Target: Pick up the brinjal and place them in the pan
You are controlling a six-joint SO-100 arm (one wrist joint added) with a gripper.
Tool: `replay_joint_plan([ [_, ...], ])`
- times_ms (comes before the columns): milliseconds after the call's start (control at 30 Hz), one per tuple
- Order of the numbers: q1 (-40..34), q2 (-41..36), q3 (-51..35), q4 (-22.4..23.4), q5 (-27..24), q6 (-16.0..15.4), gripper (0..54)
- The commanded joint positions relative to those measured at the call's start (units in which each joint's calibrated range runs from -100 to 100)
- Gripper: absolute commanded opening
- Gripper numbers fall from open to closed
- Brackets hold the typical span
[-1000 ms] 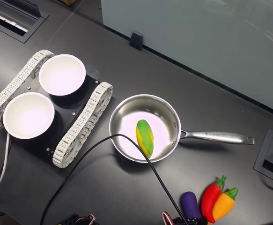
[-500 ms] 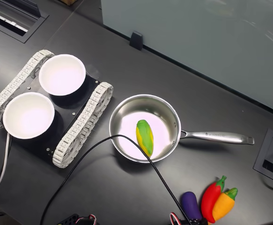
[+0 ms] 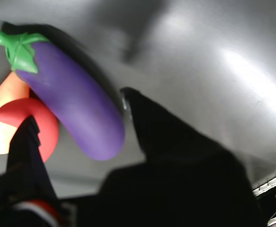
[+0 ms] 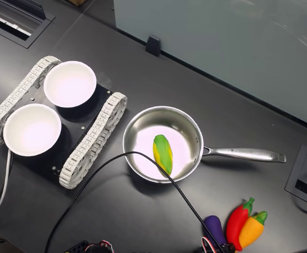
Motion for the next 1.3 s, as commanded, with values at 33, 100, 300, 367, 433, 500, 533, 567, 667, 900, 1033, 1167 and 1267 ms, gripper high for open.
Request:
replay_joint_plan([
  [33,-1.11,-0.53,-4.82,-2.6,0.1,0.81,28.3],
  [100,-1.23,0.06,-5.18,-2.6,0.05,0.89,28.3],
  [300,-1.69,2.09,-6.36,-2.94,0.1,0.89,28.2],
  [367,-2.03,2.76,-7.0,-2.94,0.29,0.89,28.1],
  [433,-2.15,3.35,-7.54,-2.94,0.34,0.89,28.0],
  [500,-2.49,3.78,-7.73,-3.37,0.63,0.89,27.9],
  [533,-2.83,3.86,-7.54,-3.45,0.83,0.89,27.9],
  [567,-3.18,3.86,-7.36,-3.45,0.98,0.89,27.9],
  [667,-3.87,3.94,-6.82,-3.45,1.61,0.89,27.8],
  [900,-5.01,3.78,-4.91,-3.8,2.1,0.89,27.5],
  [1033,-5.47,4.62,-4.36,-3.8,2.34,0.89,27.2],
  [1167,-5.82,5.46,-4.82,-3.71,2.39,0.97,27.0],
  [1267,-6.16,5.97,-4.82,-3.54,2.44,1.06,26.7],
])
